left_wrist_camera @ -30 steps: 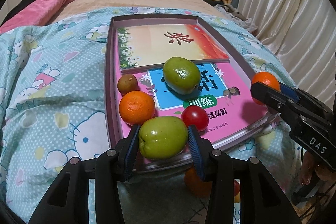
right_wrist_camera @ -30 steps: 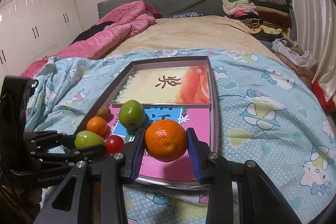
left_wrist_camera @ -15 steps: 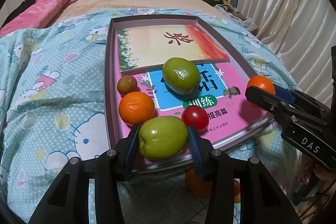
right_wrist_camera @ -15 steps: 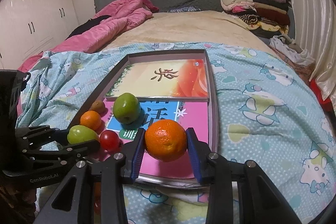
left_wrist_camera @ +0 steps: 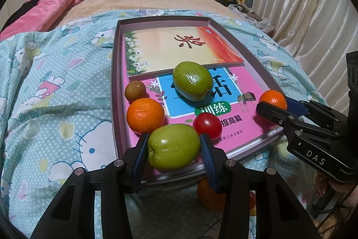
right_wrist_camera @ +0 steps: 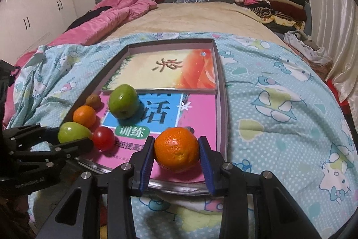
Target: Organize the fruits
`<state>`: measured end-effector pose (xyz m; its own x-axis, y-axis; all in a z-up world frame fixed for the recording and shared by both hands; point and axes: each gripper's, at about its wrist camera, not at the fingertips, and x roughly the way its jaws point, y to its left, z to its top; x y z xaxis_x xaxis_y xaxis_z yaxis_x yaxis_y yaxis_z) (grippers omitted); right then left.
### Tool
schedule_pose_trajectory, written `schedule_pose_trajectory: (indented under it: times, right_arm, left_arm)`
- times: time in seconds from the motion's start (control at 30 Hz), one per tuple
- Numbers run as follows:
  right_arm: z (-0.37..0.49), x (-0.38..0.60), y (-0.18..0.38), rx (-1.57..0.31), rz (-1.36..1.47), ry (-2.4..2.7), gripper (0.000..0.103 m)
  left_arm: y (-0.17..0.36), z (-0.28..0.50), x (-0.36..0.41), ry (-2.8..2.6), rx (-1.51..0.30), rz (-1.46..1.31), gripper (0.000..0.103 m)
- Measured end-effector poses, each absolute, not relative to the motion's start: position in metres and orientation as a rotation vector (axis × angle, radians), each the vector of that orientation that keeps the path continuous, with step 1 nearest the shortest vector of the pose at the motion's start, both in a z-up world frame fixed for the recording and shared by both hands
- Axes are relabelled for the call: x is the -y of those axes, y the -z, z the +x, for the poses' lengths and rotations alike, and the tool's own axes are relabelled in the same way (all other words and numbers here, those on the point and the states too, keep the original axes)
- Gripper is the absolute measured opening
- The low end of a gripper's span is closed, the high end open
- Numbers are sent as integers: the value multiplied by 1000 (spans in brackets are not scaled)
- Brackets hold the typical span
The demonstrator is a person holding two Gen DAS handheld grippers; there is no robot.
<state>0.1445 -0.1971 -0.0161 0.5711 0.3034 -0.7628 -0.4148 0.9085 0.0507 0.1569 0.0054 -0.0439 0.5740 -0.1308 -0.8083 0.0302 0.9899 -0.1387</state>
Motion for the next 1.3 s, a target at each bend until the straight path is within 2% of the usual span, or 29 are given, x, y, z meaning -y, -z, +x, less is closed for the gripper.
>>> schedule_pose_trajectory:
  times: [0.53,0.7,0.97,1.3]
  right_arm:
    - [142,198,16,-863,-141,-427,40]
    - [142,199,16,-863,-125,-443,44]
    - [139,196,13,-848,-114,-464,56]
    - [138,198,10,-832,-91,-467,63]
  left_arm:
    - [44,157,-6,96,-959,-122,47]
    - [43,156,-6,94,-959,-121,47]
    - [42,155,-5,89,-958,-117,47]
    - [42,154,-5,85,-960,-117,49]
